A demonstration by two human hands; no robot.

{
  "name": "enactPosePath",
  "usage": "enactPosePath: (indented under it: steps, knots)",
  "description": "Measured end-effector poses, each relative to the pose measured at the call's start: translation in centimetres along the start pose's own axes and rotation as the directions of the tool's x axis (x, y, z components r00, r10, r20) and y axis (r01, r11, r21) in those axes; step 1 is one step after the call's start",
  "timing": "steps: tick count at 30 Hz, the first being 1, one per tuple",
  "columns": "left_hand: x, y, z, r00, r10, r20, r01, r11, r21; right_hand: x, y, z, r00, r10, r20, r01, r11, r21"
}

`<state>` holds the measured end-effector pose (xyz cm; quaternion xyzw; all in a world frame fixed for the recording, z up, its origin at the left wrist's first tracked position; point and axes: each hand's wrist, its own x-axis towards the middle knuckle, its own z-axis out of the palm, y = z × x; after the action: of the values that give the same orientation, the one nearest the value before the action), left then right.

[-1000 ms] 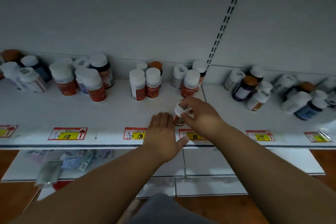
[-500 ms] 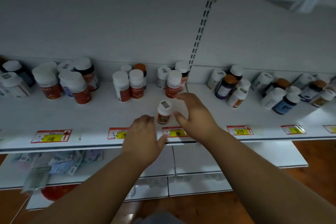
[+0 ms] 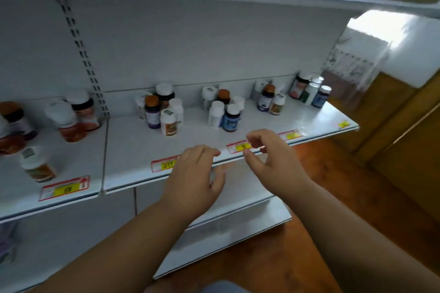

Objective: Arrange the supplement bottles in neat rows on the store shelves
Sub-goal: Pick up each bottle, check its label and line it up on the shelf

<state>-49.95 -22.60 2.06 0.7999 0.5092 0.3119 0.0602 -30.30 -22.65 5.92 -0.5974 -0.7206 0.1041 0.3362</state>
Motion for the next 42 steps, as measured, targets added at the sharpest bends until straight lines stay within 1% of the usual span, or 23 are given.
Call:
enactPosePath:
  steps: [3,5,8,11,13,15,16,18,20,21,23,26,28,31,33,36,38,40,41,42]
  knots:
    - [3.6,4.2,3.6,0.998,0.031,0.058,-0.028,0.999,-0.040,0.2,4.6,-3.8,0.998,0.052,-0.023,-0.052,0.999,-0.013]
    - [5.9,5.9,5.9,0.994,0.059,0.092,-0.055,0.997,-0.047,1.2,7.2,-5.1,0.997,0.067,-0.033,-0.068,0.998,-0.010]
    - [9.6,6.9,9.4,0.986,0.082,0.145,-0.073,0.995,-0.068,3.8,11.2,-5.6,0.994,0.096,-0.050,-0.096,0.995,0.011]
    - [13.9,7.6,12.9,0.980,0.081,0.182,-0.062,0.992,-0.108,6.8,15.4,-6.0,0.988,0.134,-0.073,-0.132,0.991,0.035]
    - [16.8,7.8,15.3,0.971,0.066,0.229,-0.033,0.989,-0.145,9.1,18.2,-6.5,0.980,0.190,-0.067,-0.187,0.981,0.054]
    - [19.3,7.8,17.2,0.959,0.013,0.282,0.038,0.984,-0.174,11.7,20.5,-7.0,0.970,0.242,-0.009,-0.241,0.969,0.049]
    - [20.6,7.8,18.1,0.950,-0.036,0.312,0.096,0.979,-0.178,13.2,21.7,-7.2,0.964,0.265,0.028,-0.266,0.964,0.030]
    - [22.6,7.9,19.7,0.904,-0.187,0.386,0.278,0.940,-0.197,16.2,23.7,-7.2,0.948,0.303,0.097,-0.303,0.953,-0.012]
    - [24.0,7.7,21.1,0.849,-0.311,0.428,0.435,0.871,-0.229,19.1,25.5,-6.3,0.937,0.308,0.163,-0.305,0.951,-0.044]
    - [24.4,7.5,21.7,0.834,-0.348,0.428,0.476,0.846,-0.241,20.4,26.2,-5.6,0.937,0.293,0.192,-0.285,0.956,-0.068]
    - [25.1,7.2,23.0,0.830,-0.397,0.392,0.512,0.821,-0.252,22.8,27.6,-3.9,0.943,0.240,0.230,-0.225,0.970,-0.088]
    - [25.9,7.0,24.5,0.826,-0.464,0.321,0.539,0.816,-0.207,25.1,29.3,-1.6,0.964,0.142,0.223,-0.138,0.990,-0.032]
    - [26.3,7.2,25.3,0.803,-0.521,0.289,0.579,0.797,-0.172,25.7,30.2,-1.0,0.969,0.096,0.229,-0.100,0.995,0.008]
    - [26.9,8.2,25.9,0.776,-0.587,0.231,0.628,0.753,-0.195,25.8,31.9,-1.5,0.973,0.027,0.231,-0.052,0.993,0.104]
    - [27.5,9.2,25.6,0.761,-0.592,0.267,0.649,0.705,-0.286,26.0,32.7,-2.5,0.967,-0.006,0.254,-0.054,0.972,0.228]
    - [27.6,10.9,24.5,0.742,-0.544,0.392,0.671,0.612,-0.419,26.2,32.4,-4.1,0.920,-0.128,0.371,-0.024,0.925,0.379]
    - [26.5,11.8,24.3,0.719,-0.556,0.417,0.690,0.503,-0.521,26.1,31.2,-4.8,0.870,-0.231,0.435,0.014,0.895,0.446]
    - [25.0,12.6,24.0,0.701,-0.609,0.371,0.680,0.416,-0.604,25.7,29.5,-4.8,0.833,-0.302,0.464,0.035,0.865,0.500]
    - [24.3,12.8,23.6,0.693,-0.639,0.332,0.669,0.399,-0.628,25.5,28.5,-4.7,0.817,-0.331,0.472,0.048,0.855,0.516]
    - [23.5,12.9,23.0,0.683,-0.670,0.292,0.664,0.402,-0.630,25.1,27.6,-4.5,0.802,-0.354,0.480,0.056,0.846,0.530]
